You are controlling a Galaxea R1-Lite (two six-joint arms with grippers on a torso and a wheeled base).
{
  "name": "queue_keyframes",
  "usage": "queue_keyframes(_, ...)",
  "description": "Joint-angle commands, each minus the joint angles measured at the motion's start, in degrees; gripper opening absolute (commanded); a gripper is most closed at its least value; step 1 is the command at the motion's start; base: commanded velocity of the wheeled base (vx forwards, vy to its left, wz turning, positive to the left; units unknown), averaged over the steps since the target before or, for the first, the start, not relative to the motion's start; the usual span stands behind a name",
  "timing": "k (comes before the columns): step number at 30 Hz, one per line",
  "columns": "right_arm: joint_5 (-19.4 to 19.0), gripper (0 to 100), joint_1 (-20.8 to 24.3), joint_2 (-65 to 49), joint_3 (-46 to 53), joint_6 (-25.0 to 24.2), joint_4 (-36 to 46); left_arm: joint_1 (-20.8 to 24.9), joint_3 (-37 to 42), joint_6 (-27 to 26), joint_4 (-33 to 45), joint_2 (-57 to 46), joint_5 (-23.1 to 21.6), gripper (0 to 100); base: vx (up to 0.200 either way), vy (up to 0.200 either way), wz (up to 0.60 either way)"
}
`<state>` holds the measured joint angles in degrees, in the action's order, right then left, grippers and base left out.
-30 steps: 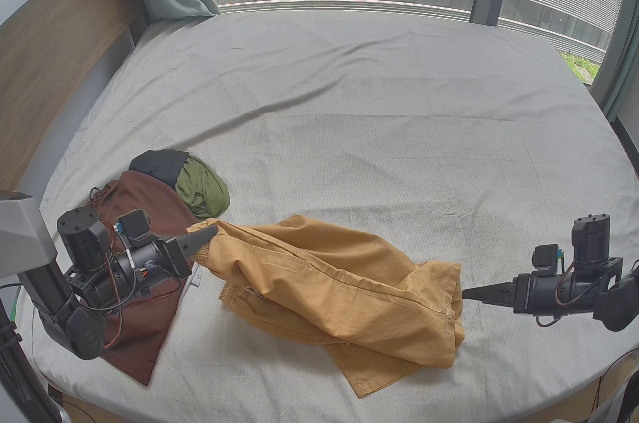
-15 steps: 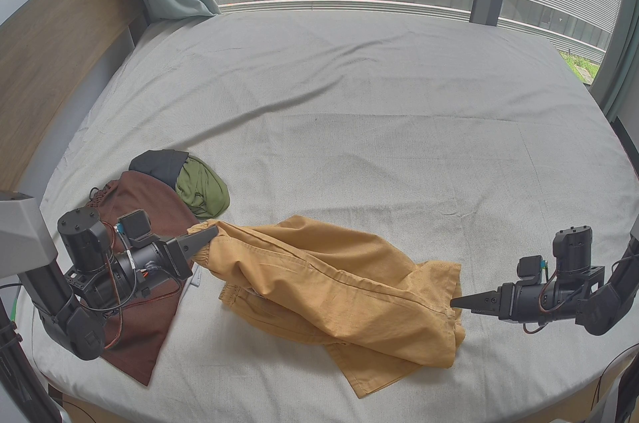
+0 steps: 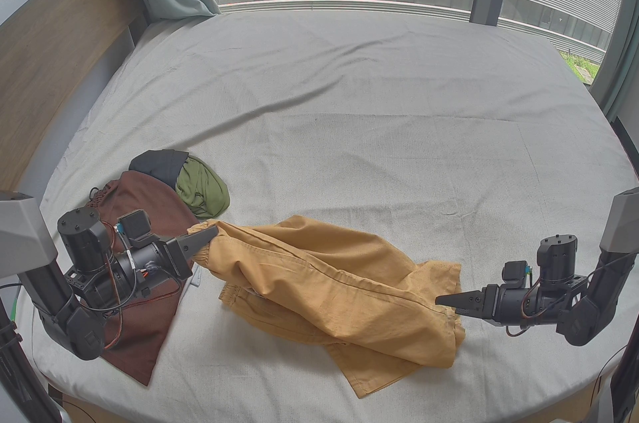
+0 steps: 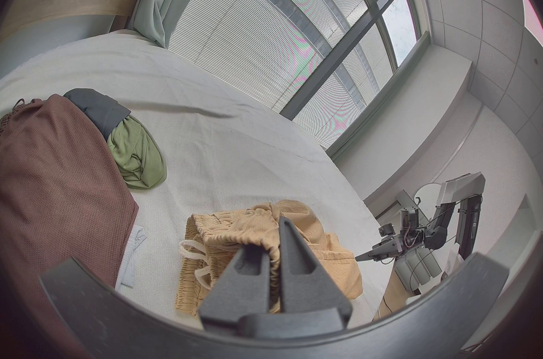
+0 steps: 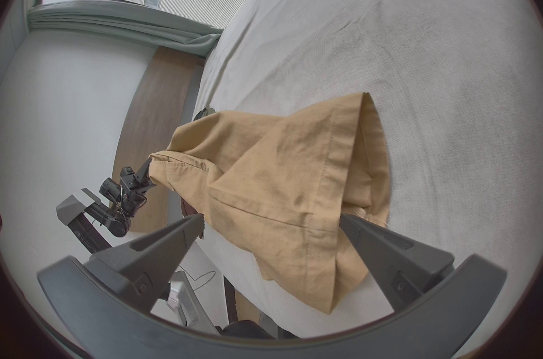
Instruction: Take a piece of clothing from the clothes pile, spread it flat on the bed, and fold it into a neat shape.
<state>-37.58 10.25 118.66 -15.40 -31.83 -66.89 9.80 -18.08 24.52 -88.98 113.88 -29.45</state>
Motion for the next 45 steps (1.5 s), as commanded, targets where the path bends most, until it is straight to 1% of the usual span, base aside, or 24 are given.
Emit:
queue_keyframes(1,0.23,100,1.35,4.21,0.54,-1.66,-3.07,-0.05,0.06,0.01,-0.05,0.02,0.01,0,0.000,0.000,0.00)
queue_keyframes(2,0.41,100,1.79,5.53,1.25,-1.66,-5.53,-0.05,-0.03,0.01,-0.05,0.02,0.01,0,0.000,0.000,0.00)
queue_keyframes(4,0.41,100,1.79,5.53,1.25,-1.66,-5.53,-0.05,-0.03,0.01,-0.05,0.02,0.01,0,0.000,0.000,0.00)
queue_keyframes(5,0.49,100,2.23,7.28,1.77,-1.83,-8.87,-0.05,-0.03,0.01,-0.05,0.02,0.01,0,0.000,0.000,0.00)
queue_keyframes(8,0.58,100,2.23,8.51,2.39,-1.92,-10.37,-0.05,-0.03,0.01,-0.05,0.02,-0.08,0,0.000,0.000,0.00)
queue_keyframes(19,0.67,100,1.17,8.43,2.92,-1.74,-11.42,0.13,-0.03,0.01,-0.05,0.02,0.01,0,0.000,0.000,0.00)
queue_keyframes(24,0.41,100,2.76,8.69,2.65,-2.01,-12.39,0.04,-0.03,0.01,-0.05,0.02,-0.08,0,0.000,0.000,0.00)
queue_keyframes(26,0.41,100,3.37,8.87,2.65,-2.10,-13.71,0.04,-0.03,0.01,-0.05,0.02,0.01,0,0.000,0.000,0.00)
queue_keyframes(30,0.41,100,3.99,10.10,4.32,-3.41,-21.35,0.04,-0.11,0.01,-0.05,0.20,-0.08,0,0.000,0.000,0.00)
queue_keyframes(32,0.32,100,4.34,9.48,4.94,-4.21,-21.62,0.04,-0.11,0.01,-0.05,0.20,0.01,0,0.000,0.000,0.00)
queue_keyframes(41,-0.56,100,4.43,3.68,7.40,-3.77,-21.35,-0.05,-0.11,0.01,-0.05,0.55,-0.08,0,0.000,0.000,0.00)
queue_keyframes(43,-1.18,100,4.34,2.80,7.57,-3.77,-21.35,-0.05,-0.11,0.01,-0.05,0.55,0.01,0,0.000,0.000,0.00)
queue_keyframes(45,-2.76,100,3.90,1.83,8.10,-3.77,-21.35,0.04,-0.11,0.01,-0.05,0.55,0.01,0,0.000,0.000,0.00)
